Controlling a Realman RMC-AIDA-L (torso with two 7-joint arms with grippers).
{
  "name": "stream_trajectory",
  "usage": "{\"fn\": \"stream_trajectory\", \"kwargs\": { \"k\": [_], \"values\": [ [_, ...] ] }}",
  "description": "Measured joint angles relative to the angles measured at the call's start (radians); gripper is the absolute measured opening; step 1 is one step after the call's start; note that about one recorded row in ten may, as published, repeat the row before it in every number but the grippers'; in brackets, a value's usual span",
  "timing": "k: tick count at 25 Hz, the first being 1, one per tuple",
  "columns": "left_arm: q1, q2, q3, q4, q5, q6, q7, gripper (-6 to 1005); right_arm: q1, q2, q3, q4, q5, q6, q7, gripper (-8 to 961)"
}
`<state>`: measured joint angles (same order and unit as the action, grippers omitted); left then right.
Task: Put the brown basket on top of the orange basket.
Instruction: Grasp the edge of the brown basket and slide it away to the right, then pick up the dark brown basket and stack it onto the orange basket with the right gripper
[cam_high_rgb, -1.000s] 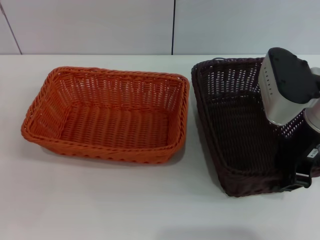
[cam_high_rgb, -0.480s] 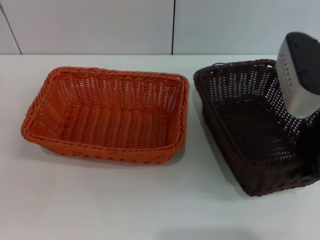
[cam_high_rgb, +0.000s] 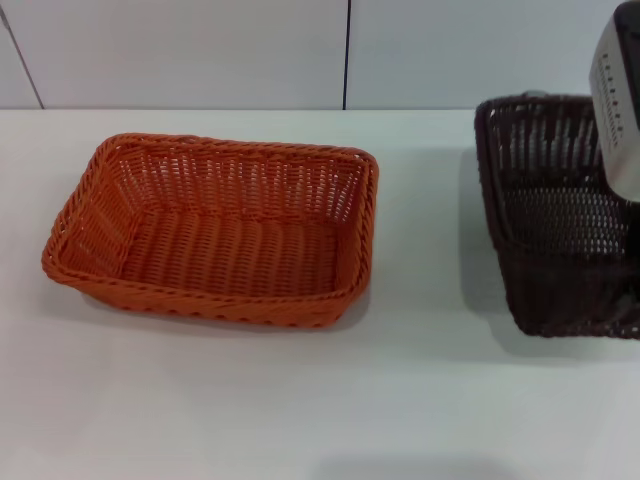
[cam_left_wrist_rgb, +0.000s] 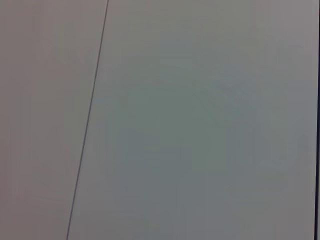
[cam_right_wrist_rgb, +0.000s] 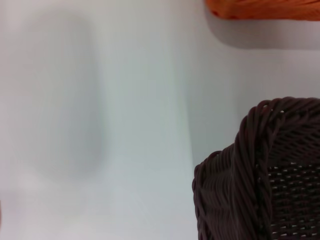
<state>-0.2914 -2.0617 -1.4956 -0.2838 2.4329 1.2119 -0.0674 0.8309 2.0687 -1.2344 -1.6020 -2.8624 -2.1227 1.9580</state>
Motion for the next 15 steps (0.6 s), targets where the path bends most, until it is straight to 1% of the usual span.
{"fn": "stream_trajectory", "kwargs": {
  "k": [6,11,15],
  "values": [
    [-0.004,0.000,0.000,0.009,0.001,0.000,-0.007,741,0.027,-0.002,-0.013,-0.092,-0.046,-0.015,0.000,132],
    [-0.005,0.000,0.000,0.011,0.001,0.000,-0.007,741,0.045,-0.002,-0.033,-0.152,-0.053,-0.008,-0.008,132],
    [-0.005,0.000,0.000,0.010,0.001,0.004,-0.007,741,0.065,-0.001,-0.048,-0.158,-0.054,0.008,-0.015,131]
  ]
}}
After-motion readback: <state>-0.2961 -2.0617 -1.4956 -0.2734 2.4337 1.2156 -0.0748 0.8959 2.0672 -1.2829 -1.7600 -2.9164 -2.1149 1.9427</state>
